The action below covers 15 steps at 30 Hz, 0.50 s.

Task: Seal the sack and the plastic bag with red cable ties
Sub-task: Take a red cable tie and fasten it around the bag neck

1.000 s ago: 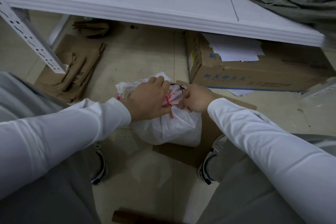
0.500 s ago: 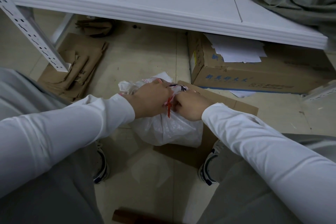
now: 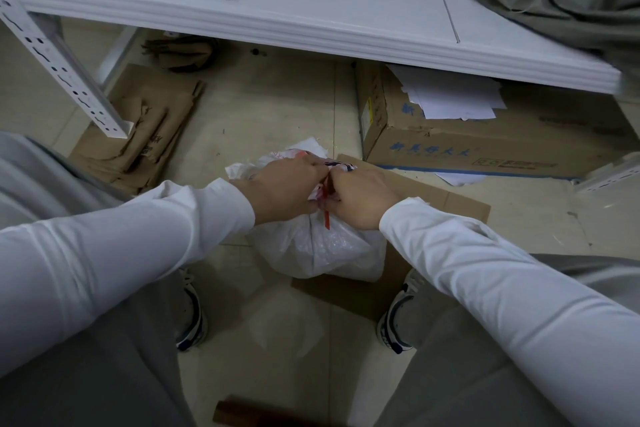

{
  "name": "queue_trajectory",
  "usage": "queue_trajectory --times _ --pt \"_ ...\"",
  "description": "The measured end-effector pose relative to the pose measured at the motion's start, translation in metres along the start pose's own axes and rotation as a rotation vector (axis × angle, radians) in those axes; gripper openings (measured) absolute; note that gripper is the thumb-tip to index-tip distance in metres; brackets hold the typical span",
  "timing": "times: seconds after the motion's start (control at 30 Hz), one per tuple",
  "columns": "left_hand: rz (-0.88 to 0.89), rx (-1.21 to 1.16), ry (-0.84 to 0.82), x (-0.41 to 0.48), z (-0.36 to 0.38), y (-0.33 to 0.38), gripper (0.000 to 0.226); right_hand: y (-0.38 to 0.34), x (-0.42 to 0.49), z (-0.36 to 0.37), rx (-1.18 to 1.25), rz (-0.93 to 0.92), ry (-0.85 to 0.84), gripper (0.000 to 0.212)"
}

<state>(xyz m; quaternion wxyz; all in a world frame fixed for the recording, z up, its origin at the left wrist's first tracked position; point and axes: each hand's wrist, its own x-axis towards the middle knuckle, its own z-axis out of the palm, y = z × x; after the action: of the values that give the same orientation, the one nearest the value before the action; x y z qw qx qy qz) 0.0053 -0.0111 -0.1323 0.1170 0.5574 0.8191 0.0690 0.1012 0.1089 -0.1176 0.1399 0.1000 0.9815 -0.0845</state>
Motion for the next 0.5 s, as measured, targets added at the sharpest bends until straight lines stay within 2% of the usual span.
queue_trajectory --times 0.13,0.33,0.5 --pt "-0.046 -0.003 -0.010 0.004 0.003 -0.004 0.045 0.005 0.004 0.003 0.081 0.047 -0.025 0.042" --pt "-0.081 -0.023 -0.093 0.010 -0.007 -0.010 0.046 0.004 0.004 0.013 0.141 0.091 0.035 0.057" --pt "-0.053 -0.015 -0.105 0.008 -0.010 -0.012 0.045 0.002 -0.001 0.015 0.108 0.060 0.038 0.045"
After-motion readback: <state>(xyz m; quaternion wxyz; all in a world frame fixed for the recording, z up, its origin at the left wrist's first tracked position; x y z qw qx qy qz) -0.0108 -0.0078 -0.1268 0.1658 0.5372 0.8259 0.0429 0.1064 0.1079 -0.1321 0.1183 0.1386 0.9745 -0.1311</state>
